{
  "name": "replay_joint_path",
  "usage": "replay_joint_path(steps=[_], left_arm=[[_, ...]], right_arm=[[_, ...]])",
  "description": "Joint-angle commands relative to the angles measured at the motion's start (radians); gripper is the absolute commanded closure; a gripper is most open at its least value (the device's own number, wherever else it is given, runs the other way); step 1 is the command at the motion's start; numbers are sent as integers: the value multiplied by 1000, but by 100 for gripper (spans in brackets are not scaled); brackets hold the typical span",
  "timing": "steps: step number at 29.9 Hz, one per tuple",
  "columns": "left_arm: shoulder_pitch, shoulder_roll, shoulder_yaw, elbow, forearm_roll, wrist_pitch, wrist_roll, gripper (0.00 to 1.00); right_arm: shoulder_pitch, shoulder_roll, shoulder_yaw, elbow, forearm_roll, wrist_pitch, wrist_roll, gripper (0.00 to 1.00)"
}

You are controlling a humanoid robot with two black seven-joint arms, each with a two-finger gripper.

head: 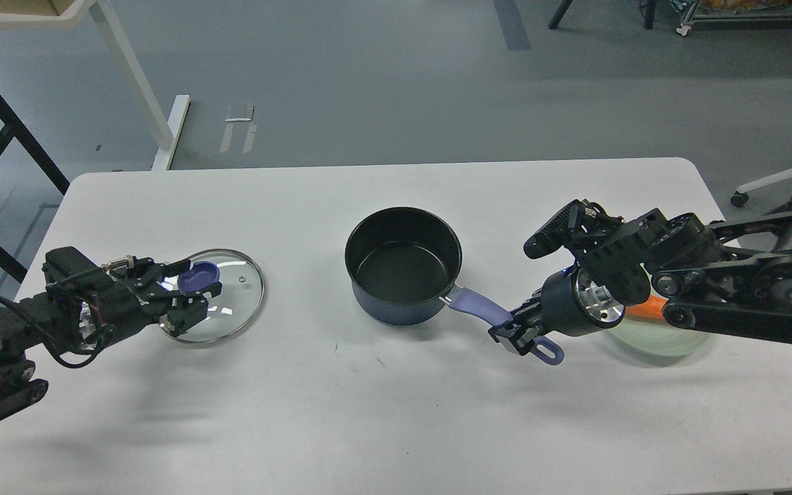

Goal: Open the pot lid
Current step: 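Set the glass lid on the table beside the pan, release it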

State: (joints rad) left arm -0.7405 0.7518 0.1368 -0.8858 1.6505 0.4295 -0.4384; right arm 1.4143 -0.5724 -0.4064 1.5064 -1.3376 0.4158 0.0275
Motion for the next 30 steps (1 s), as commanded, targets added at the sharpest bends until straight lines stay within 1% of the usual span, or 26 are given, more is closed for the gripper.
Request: replay_joint_path(steps=[1, 5, 9, 11, 13, 16, 18, 20, 24, 26, 28, 30], left_arm=[[0, 0, -2, -1, 2, 0, -6, 22], [-2, 0, -2, -4, 0, 0, -6, 18], [-13, 3, -5, -4, -32, -3, -11, 8], [-16, 8, -8, -4, -93, -5, -25, 4], [-20, 9, -6, -4, -171, -8, -50, 3], [-36, 12, -5, -4, -242, -11, -50, 1], [-49, 14, -6, -7, -251, -14, -50, 1], [-59, 18, -17, -10, -261, -15, -50, 1], [-97, 17, -19, -10, -400, -17, -50, 1], [-123, 18, -19, -10, -496, -17, -50, 1], [-143, 20, -19, -12, -582, -38, -50, 1], [-172, 20, -19, -7, -665, -89, -50, 1]], right_arm=[[2, -3, 0, 0, 1, 0, 0, 69], [0, -3, 0, 0, 6, 1, -1, 67], [0, -3, 0, 0, 6, 0, -1, 60], [2, -3, 0, 0, 6, 0, -1, 55], [2, -3, 0, 0, 6, 0, -1, 49], [3, -3, 0, 0, 8, 0, 0, 42], [5, -3, 0, 0, 8, 1, 0, 33], [6, -3, 1, 0, 8, 0, 0, 30], [14, -18, 30, 0, 23, -6, 2, 17], [34, -47, 64, -2, 38, -12, 0, 0], [43, -73, 110, -14, 73, -12, 2, 1], [38, -107, 191, -40, 110, -8, 0, 1]])
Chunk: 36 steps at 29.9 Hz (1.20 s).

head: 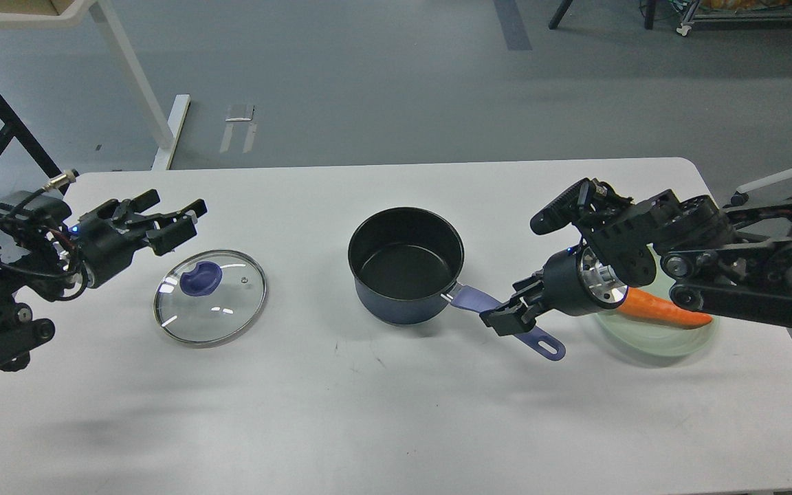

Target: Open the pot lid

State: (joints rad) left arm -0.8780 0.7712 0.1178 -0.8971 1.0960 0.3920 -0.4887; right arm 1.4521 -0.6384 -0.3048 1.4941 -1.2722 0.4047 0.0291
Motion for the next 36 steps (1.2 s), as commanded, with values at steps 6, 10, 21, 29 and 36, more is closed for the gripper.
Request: replay_joint_path(steps=[6, 10, 21, 29, 36], left_arm=[[-110, -13, -3, 9, -396, -131, 0, 1], [-118, -36, -4, 9, -568, -133, 0, 1], [-102, -185, -159, 78, -883, -217, 0, 1], [-101, -293, -256, 190, -1094, -355, 0, 1], [-98, -308, -277, 193, -1202, -459, 0, 1]], right_arm=[[-64, -86, 329, -87, 151, 6, 2, 0], [-117, -90, 446, -136, 267, -4, 2, 0], [-266, -72, 575, -368, 633, -21, 5, 0], [-389, 55, 648, -563, 1057, -41, 6, 0], [-554, 199, 906, -690, 1243, -37, 9, 0]])
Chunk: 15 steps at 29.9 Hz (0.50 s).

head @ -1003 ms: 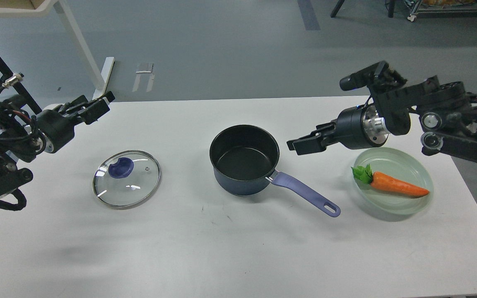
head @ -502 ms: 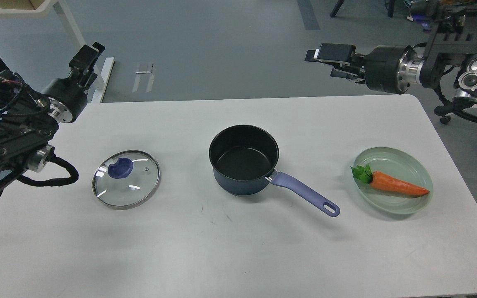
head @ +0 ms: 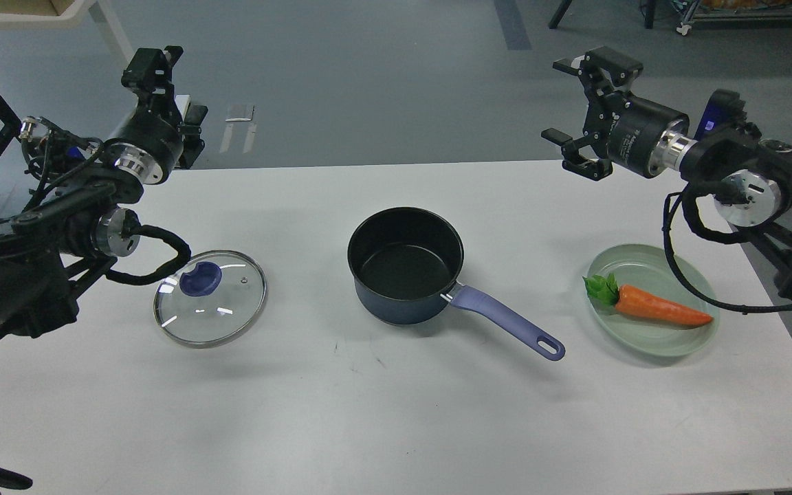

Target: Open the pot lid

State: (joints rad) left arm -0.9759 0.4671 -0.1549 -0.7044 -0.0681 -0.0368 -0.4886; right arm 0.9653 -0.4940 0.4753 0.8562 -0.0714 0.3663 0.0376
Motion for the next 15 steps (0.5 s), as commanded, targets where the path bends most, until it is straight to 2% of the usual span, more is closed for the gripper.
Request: replay_joint_path(steps=[1, 5, 9, 15], left_arm=[[0, -7, -8, 0, -53, -35, 0, 1], [2, -10, -14, 0, -110, -43, 0, 1], [6, -25, -15, 0, -185, -67, 0, 1], [48, -67, -78, 6, -233, -84, 0, 1]], right_arm=[[-91, 90, 179, -75, 44, 2, 1, 0], [-151, 234, 376, -129, 47, 0, 7, 0], [-174, 311, 549, -152, 48, -3, 7, 0], [-177, 344, 632, -167, 50, -4, 7, 0]])
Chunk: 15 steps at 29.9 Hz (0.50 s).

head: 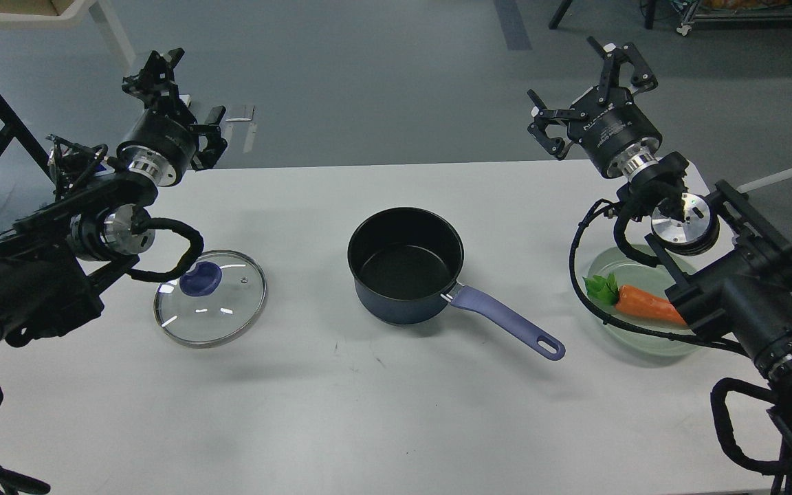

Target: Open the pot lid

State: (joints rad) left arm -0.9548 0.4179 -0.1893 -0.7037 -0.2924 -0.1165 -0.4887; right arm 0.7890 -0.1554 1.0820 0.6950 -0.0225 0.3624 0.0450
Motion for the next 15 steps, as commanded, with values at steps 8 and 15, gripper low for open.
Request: replay_joint_path(steps=[8, 15], left_arm=[[82, -34, -113, 6, -10, -25, 0, 1], [82, -34, -131, 6, -10, -26, 0, 1]], right_arm=[[3, 5, 32, -51, 121, -2, -2, 0], [1, 5, 16, -54, 122, 0, -1, 0]])
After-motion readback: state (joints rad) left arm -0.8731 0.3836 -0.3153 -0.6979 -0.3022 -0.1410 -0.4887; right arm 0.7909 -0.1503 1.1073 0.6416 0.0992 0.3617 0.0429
